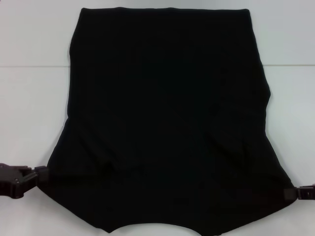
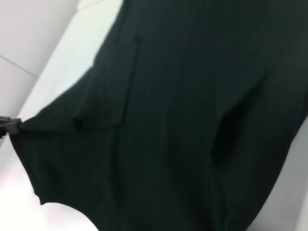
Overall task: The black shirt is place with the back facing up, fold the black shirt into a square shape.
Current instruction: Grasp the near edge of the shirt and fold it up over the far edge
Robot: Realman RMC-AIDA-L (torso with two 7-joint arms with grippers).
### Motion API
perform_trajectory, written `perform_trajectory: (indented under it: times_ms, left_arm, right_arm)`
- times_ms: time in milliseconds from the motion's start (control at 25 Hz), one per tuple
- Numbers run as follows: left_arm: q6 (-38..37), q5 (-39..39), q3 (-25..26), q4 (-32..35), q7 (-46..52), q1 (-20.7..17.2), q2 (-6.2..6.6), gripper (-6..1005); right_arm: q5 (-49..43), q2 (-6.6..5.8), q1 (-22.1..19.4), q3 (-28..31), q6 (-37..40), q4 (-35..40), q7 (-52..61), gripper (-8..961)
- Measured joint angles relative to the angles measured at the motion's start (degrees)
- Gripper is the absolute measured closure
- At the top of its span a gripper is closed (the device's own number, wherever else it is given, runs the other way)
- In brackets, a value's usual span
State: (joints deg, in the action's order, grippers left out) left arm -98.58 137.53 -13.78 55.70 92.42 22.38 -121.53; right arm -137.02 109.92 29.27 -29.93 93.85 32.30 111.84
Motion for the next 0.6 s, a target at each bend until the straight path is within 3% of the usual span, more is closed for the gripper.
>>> perform_trajectory:
  times_ms: [600]
  left_arm:
    - [-10.30, 0.45, 3.66, -1.30, -2.98, -4.52, -0.21, 943]
  right_arm:
    - [-0.29, -0.09, -7.03, 3.15, 7.79, 0.39, -9.99, 889]
